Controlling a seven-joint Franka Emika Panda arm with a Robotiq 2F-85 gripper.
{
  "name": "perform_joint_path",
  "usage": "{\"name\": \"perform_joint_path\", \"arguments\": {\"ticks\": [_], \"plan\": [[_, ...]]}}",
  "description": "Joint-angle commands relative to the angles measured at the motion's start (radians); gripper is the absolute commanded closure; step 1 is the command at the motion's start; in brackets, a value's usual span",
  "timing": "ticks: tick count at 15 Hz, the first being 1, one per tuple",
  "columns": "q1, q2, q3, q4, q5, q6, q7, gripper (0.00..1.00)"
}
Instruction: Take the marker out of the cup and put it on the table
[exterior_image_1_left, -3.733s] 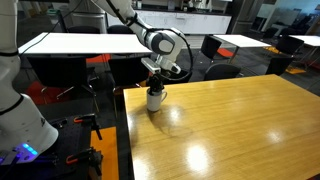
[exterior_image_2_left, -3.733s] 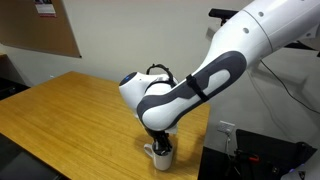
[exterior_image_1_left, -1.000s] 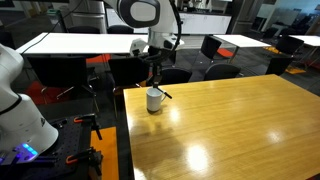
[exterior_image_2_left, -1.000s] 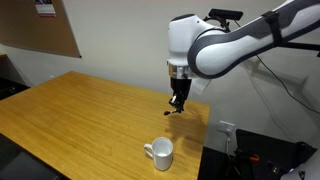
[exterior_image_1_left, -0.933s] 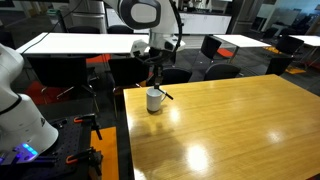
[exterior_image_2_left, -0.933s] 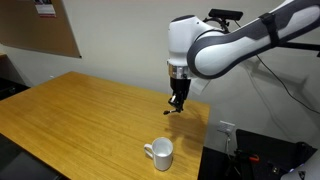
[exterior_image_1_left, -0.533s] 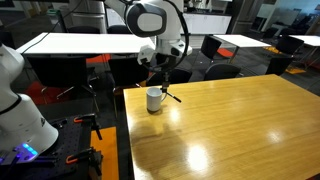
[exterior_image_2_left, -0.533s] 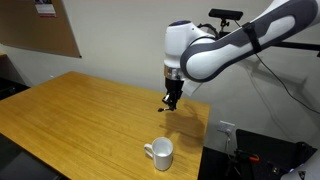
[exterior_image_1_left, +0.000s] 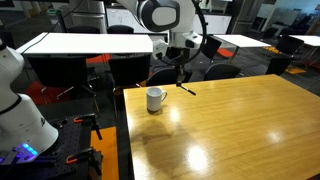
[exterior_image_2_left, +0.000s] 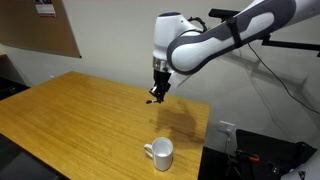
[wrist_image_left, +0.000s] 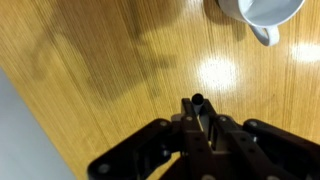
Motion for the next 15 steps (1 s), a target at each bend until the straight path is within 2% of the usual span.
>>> {"name": "perform_joint_path", "arguments": {"ticks": [1, 9, 15], "plan": [[0.006, 0.068, -0.008, 0.137, 0.0, -0.071, 0.005, 0.97], [0.003, 0.226, -0.011, 0.393, 0.023, -0.208, -0.015, 0.97], [0.003, 0.321, -0.014, 0.514, 0.022, -0.249, -0.016, 0.97]]}}
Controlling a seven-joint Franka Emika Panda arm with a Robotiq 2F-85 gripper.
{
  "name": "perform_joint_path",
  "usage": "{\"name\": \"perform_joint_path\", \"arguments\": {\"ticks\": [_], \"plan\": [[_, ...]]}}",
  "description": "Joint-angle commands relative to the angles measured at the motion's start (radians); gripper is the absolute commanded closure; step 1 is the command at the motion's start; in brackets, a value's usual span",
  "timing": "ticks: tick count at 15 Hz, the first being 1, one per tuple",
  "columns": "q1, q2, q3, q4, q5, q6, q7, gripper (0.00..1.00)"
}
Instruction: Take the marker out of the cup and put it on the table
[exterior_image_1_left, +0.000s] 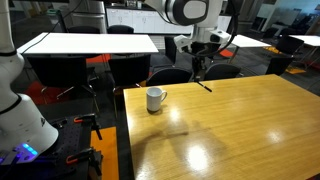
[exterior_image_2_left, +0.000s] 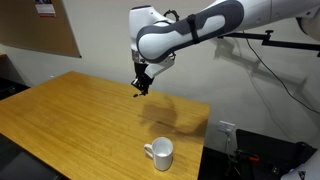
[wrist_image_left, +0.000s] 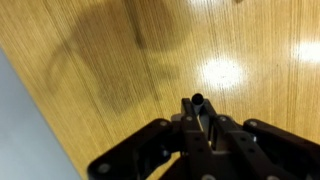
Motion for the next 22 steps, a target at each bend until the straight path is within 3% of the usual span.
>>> {"name": "perform_joint_path", "arguments": {"ticks": [1, 14, 15, 16, 22], "plan": [[0.004, 0.069, -0.011, 0.096, 0.015, -0.037, -0.013, 0.97], [0.009, 0.134, -0.015, 0.029, 0.014, 0.207, -0.006, 0.97], [0.01, 0.133, -0.015, 0.02, 0.014, 0.216, -0.006, 0.63], [0.009, 0.131, -0.014, 0.012, 0.015, 0.225, -0.009, 0.62], [0.015, 0.095, -0.013, -0.044, 0.014, 0.245, -0.012, 0.18]]}}
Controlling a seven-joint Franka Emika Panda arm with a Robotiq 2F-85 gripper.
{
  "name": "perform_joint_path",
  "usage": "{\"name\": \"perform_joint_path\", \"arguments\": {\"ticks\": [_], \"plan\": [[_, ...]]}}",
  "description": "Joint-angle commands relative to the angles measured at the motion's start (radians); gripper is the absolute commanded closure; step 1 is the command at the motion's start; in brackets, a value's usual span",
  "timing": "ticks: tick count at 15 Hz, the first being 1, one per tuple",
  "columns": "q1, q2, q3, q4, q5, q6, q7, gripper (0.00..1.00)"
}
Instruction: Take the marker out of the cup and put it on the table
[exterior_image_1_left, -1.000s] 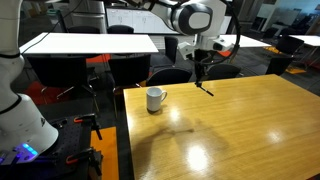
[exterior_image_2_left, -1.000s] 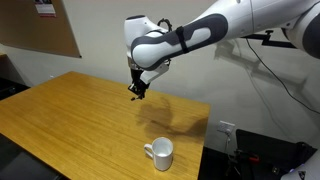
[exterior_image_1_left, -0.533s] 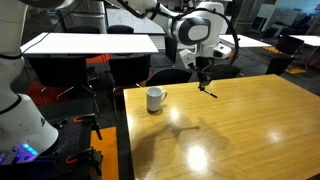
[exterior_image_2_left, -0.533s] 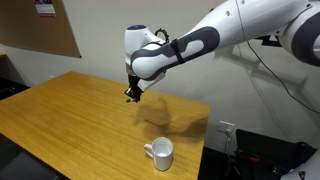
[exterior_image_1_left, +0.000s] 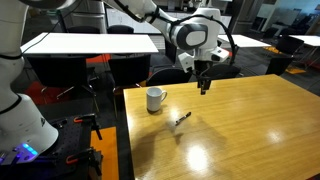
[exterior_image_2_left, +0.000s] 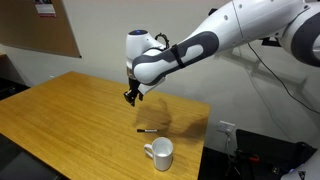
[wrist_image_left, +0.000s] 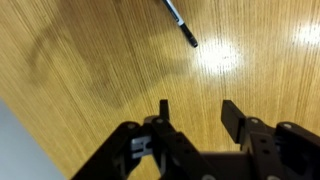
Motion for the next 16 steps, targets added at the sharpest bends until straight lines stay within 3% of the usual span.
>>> {"name": "perform_joint_path", "arguments": {"ticks": [1, 3, 16], "plan": [[0.015, -0.067, -0.01, -0.078, 0.014, 0.008, -0.014, 0.11], [0.022, -0.104, -0.01, -0.117, 0.011, -0.013, -0.008, 0.0], [0.042, -0.358, 0.005, -0.351, 0.004, -0.095, -0.013, 0.0]]}}
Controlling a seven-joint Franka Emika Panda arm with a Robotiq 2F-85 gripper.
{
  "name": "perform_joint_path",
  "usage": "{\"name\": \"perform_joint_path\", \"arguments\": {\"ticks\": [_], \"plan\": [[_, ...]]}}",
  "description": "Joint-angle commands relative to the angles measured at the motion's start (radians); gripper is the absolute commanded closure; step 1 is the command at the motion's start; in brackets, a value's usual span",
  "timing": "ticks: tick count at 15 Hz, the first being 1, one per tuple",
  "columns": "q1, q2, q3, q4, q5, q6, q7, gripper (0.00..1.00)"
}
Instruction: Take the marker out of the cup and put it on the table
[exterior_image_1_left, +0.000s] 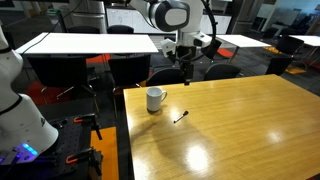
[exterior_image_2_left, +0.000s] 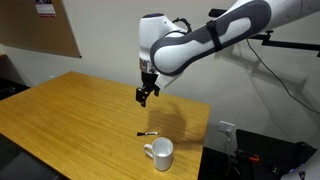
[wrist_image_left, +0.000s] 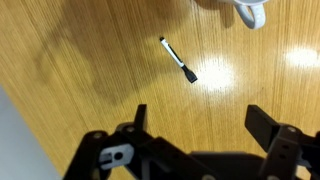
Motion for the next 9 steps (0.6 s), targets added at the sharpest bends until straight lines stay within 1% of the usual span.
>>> {"name": "perform_joint_path", "arguments": {"ticks": [1, 3, 4, 9], "plan": [[0.007, -0.079, 0.002, -0.074, 0.005, -0.022, -0.013, 0.0], [0.01, -0.097, 0.005, -0.099, 0.0, -0.015, -0.014, 0.0], [0.008, -0.046, 0.002, -0.047, 0.0, -0.005, -0.003, 0.0], [0.009, -0.044, 0.002, -0.051, 0.0, -0.005, -0.003, 0.0]]}}
